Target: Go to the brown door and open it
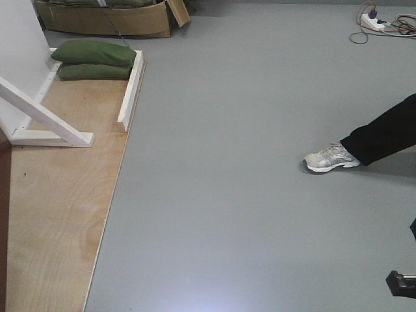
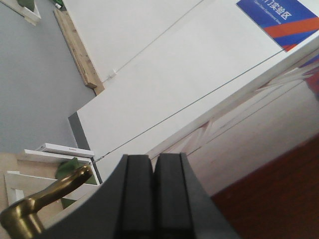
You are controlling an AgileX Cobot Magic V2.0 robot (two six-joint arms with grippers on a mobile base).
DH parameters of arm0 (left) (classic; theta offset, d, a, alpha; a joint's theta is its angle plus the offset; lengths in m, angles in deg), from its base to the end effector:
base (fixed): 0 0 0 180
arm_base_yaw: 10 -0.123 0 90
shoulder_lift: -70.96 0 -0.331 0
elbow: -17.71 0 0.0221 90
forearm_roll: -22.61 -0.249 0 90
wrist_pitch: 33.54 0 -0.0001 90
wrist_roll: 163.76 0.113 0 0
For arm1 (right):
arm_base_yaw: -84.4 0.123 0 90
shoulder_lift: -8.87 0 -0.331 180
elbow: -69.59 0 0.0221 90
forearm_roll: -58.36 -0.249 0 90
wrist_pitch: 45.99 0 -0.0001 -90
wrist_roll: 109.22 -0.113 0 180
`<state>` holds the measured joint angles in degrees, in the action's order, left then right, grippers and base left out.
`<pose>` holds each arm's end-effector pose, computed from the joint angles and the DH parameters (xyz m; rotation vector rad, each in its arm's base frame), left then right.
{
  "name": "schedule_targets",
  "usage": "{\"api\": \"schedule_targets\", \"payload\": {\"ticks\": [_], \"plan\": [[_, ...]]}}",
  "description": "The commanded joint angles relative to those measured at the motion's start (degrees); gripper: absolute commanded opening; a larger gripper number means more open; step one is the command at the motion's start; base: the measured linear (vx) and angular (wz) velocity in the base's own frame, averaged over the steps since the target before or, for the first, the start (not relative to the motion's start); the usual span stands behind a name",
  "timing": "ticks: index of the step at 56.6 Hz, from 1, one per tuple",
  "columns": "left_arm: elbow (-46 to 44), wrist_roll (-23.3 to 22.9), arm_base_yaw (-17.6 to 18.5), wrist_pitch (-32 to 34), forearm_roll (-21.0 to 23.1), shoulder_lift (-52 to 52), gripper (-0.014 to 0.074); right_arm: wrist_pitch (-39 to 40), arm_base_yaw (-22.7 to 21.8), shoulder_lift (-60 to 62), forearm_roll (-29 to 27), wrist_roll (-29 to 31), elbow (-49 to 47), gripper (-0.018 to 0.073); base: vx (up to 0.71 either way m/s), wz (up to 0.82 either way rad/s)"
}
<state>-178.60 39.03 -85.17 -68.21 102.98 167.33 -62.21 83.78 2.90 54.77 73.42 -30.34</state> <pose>0.1564 0.3429 0.5221 -1.1216 1.0334 -0.1766 0.0281 0.0017 0.1726 0.0096 1.7842 0.0180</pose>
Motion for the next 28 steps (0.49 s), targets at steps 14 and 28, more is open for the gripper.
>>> {"api": "schedule_targets", "payload": {"ticks": [14, 28], "plan": [[-2.1, -0.2, 0.8, -7.5, 6.4, -6.8, -0.0004, 4.7, -0.3, 0.6, 0.0, 0.3, 0.3, 0.0, 0.0, 0.0], [-2.1, -0.2, 0.8, -13.2, 6.4, -6.8, -0.0004, 4.7, -0.3, 0.6, 0.0, 0.3, 0.3, 0.0, 0.0, 0.0]]}}
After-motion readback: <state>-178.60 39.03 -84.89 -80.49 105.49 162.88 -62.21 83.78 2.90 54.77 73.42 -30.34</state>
